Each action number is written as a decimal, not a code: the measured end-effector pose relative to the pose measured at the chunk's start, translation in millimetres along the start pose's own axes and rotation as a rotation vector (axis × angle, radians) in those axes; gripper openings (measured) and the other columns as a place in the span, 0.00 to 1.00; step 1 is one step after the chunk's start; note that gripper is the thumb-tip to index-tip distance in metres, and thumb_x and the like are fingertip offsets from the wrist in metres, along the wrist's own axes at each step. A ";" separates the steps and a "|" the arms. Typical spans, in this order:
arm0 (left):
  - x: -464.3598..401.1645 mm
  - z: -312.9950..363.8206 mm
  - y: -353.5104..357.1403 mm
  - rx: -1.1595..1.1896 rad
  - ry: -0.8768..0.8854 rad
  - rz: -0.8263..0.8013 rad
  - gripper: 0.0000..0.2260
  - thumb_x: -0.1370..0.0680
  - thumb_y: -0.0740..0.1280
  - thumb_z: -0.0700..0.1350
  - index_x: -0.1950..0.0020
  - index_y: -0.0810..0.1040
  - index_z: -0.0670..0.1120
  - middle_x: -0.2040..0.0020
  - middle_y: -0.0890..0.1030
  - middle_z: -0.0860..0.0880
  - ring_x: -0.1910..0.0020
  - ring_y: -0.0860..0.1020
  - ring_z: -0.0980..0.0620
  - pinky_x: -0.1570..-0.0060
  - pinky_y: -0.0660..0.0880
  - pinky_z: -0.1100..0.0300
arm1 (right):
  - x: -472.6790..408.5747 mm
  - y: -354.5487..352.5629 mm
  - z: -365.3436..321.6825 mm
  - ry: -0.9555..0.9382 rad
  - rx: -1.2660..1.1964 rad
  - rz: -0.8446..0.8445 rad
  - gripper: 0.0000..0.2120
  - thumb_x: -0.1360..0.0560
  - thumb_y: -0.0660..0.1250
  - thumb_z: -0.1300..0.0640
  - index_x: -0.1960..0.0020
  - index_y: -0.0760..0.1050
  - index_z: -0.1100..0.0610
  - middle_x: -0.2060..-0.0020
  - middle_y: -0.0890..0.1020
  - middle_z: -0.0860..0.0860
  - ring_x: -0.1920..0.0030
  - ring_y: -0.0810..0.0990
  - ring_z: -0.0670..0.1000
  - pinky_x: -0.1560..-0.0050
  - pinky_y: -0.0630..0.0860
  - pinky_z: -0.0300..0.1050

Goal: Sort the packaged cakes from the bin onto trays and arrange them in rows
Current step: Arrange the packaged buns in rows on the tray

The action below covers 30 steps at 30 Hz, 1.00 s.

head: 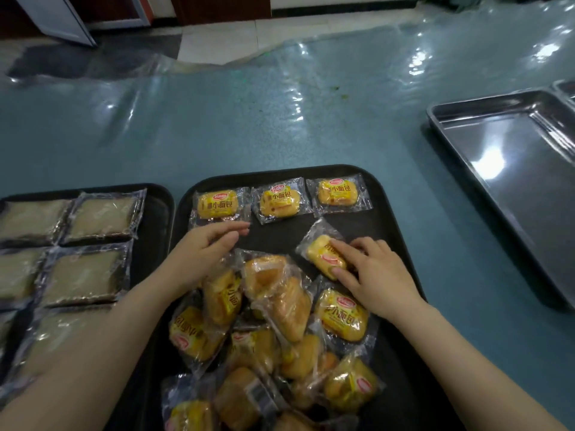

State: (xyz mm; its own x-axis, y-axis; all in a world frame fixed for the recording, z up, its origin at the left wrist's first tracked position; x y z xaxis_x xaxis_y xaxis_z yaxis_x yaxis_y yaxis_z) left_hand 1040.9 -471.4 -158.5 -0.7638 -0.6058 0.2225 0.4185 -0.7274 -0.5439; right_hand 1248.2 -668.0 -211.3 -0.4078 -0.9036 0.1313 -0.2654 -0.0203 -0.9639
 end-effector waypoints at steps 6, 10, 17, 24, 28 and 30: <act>32.4 -2.4 1.5 0.157 -0.187 -0.129 0.18 0.26 0.59 0.58 0.38 0.75 0.58 0.41 0.78 0.55 0.42 0.76 0.53 0.38 0.71 0.46 | 25.6 -8.4 -0.3 0.139 -0.015 0.084 0.25 0.22 0.53 0.39 0.31 0.70 0.51 0.51 0.81 0.50 0.49 0.77 0.53 0.50 0.75 0.49; 47.4 -8.2 -0.2 0.269 -0.232 -0.197 0.20 0.28 0.65 0.59 0.36 0.72 0.62 0.39 0.77 0.54 0.41 0.76 0.51 0.40 0.72 0.45 | 30.3 -16.7 -2.4 -0.011 -0.125 0.257 0.16 0.25 0.67 0.53 0.38 0.76 0.51 0.44 0.77 0.50 0.43 0.74 0.52 0.44 0.72 0.46; 47.3 -19.0 1.8 0.350 -0.310 -0.141 0.23 0.26 0.63 0.34 0.39 0.76 0.58 0.48 0.82 0.43 0.52 0.81 0.42 0.52 0.78 0.46 | 7.3 -0.4 0.6 -0.087 0.017 0.005 0.26 0.22 0.58 0.42 0.25 0.58 0.41 0.24 0.58 0.48 0.26 0.56 0.54 0.31 0.65 0.54; 41.3 -33.6 -13.1 0.563 -0.346 0.097 0.20 0.24 0.57 0.31 0.39 0.75 0.51 0.45 0.82 0.48 0.48 0.81 0.47 0.54 0.78 0.51 | -13.8 5.0 -4.6 0.095 0.157 0.117 0.32 0.24 0.44 0.33 0.24 0.52 0.44 0.27 0.59 0.56 0.29 0.57 0.59 0.33 0.62 0.56; 42.8 -37.8 -17.9 0.624 -0.334 0.176 0.20 0.23 0.57 0.33 0.38 0.74 0.51 0.46 0.82 0.50 0.48 0.81 0.49 0.58 0.78 0.56 | -26.9 19.0 -1.9 0.006 0.032 0.025 0.31 0.22 0.49 0.36 0.23 0.43 0.42 0.22 0.48 0.51 0.23 0.42 0.55 0.27 0.45 0.57; 43.6 -39.5 -19.0 0.655 -0.331 0.222 0.19 0.23 0.57 0.33 0.38 0.75 0.51 0.45 0.82 0.49 0.47 0.81 0.49 0.55 0.77 0.55 | -32.8 18.3 1.1 0.051 0.021 0.030 0.32 0.23 0.52 0.34 0.23 0.47 0.42 0.22 0.51 0.51 0.23 0.44 0.55 0.26 0.47 0.58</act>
State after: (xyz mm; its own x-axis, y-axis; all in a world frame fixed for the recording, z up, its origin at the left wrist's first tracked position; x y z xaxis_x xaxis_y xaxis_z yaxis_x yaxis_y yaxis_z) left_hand 980.3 -471.3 -170.4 -0.4840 -0.7501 0.4506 0.8297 -0.5571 -0.0361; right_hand 1257.7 -639.2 -233.5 -0.4593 -0.8811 0.1131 -0.2341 -0.0028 -0.9722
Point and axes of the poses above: each hand's wrist, its own x-axis away from the middle knuckle, its own y-axis out of the palm, z = x × y, the point moved 4 cm from there along -x, towards the middle knuckle
